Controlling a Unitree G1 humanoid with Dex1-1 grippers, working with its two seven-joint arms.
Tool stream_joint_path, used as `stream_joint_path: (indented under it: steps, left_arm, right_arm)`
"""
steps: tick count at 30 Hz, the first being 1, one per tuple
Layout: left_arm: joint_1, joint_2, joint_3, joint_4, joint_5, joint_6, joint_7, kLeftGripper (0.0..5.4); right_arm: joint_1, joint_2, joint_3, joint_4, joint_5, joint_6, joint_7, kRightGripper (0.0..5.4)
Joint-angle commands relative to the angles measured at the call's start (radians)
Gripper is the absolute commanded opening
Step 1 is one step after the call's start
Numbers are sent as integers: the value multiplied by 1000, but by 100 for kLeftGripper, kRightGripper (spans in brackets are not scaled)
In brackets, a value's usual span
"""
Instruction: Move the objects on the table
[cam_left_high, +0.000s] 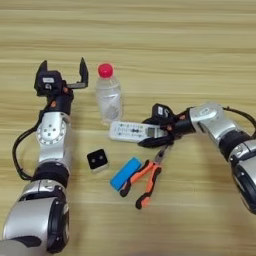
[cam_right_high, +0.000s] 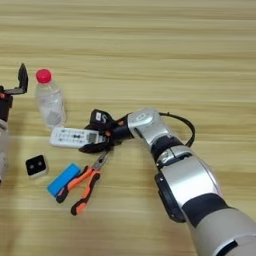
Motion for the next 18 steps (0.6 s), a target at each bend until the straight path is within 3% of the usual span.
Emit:
stream_joint_path:
  steps: [1,9,18]
  left_arm:
    - [-11,0,-2,8,6,-3,1,540]
    - [-17,1,-2,18,7,-2,2,540]
    - [-25,7,0,37,8,-4,2,540]
  right_arm:
    - [20,-34,-40,-68,56,-15,72,289]
    - [132,-127,-68,-307,160,19,209,289]
    - [296,-279,-105,-529,236,68,221,289]
